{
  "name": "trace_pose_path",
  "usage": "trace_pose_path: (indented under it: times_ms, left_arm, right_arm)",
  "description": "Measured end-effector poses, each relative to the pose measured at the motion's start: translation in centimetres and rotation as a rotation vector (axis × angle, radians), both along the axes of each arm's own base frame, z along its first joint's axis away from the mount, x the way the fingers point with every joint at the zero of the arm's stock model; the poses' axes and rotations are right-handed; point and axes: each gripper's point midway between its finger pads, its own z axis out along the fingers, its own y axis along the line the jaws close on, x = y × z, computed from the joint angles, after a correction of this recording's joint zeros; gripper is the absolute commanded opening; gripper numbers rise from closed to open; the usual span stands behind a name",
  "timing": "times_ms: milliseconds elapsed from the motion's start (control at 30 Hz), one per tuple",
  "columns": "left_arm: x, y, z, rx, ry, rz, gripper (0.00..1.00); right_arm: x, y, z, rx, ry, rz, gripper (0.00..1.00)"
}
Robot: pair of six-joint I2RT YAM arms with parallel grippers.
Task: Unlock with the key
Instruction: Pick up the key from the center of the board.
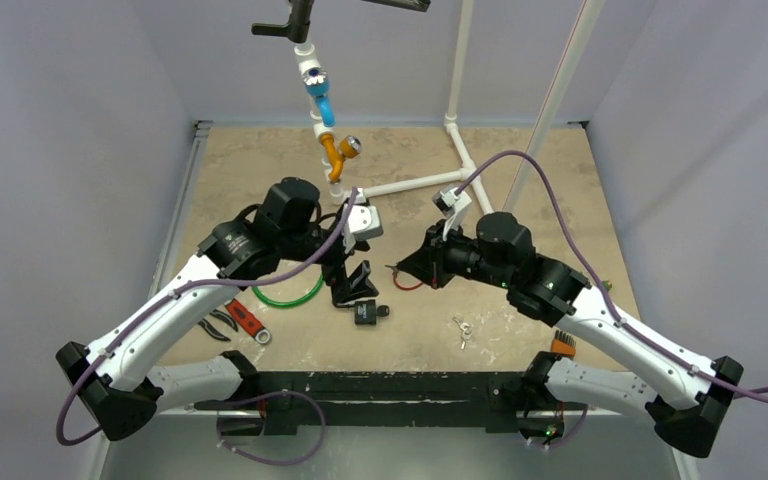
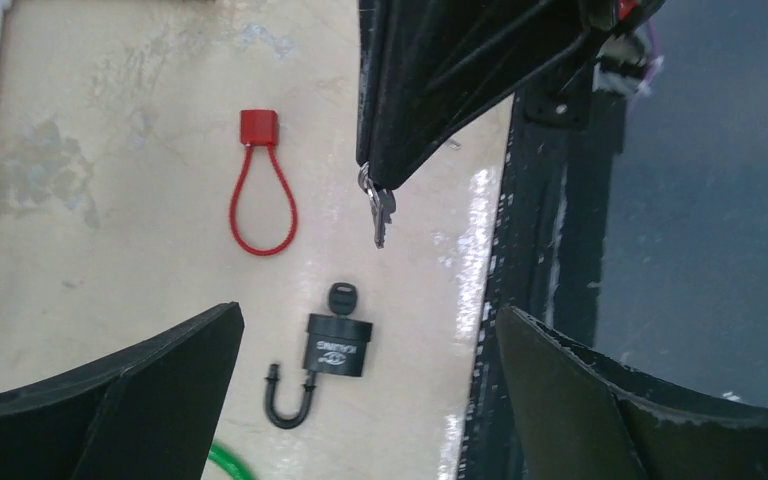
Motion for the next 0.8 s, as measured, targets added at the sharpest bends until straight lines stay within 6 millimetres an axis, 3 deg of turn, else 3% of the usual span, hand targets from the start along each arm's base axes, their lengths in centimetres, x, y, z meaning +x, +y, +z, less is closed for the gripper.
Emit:
trace_pose_path:
  times_ms: [267,300,400,467,633,800]
  left_arm:
    - [-2.4,-0.7,1.6,-0.108,0.265,0.014,0.99]
    - [-2.6,-0.8,1.8,-0.114,0.290,0.014,0.96]
    - [-3.0,-1.2,2.3,-0.132,0.340,0.010,0.69]
    - [-3.0,-1.5,2.8,-0.146,0.361,0.003,0.58]
    - [-2.3,-2.2,3.7,-0.174,0.380,0.016,0.56]
    - [-0.9,-2.2,4.1,-0.197,0.403,0.059,0.47]
  right_arm:
    - [0.0,-0.6,1.4,-0.016,-0.065,-0.014,0.00]
    - [0.1,-0.6,1.5,-0.018,-0.072,-0.018,0.00]
    - [0.1,-0.6,2.0,-0.016,-0.086,-0.017,0.00]
    - [0.0,-0.5,2.4,-0.012,-0.093,-0.013,0.00]
    - [-0.2,-0.3,2.7,-0.008,-0.100,-0.001,0.00]
    - [-0.3,0.0,2.5,-0.014,-0.095,0.007,0.00]
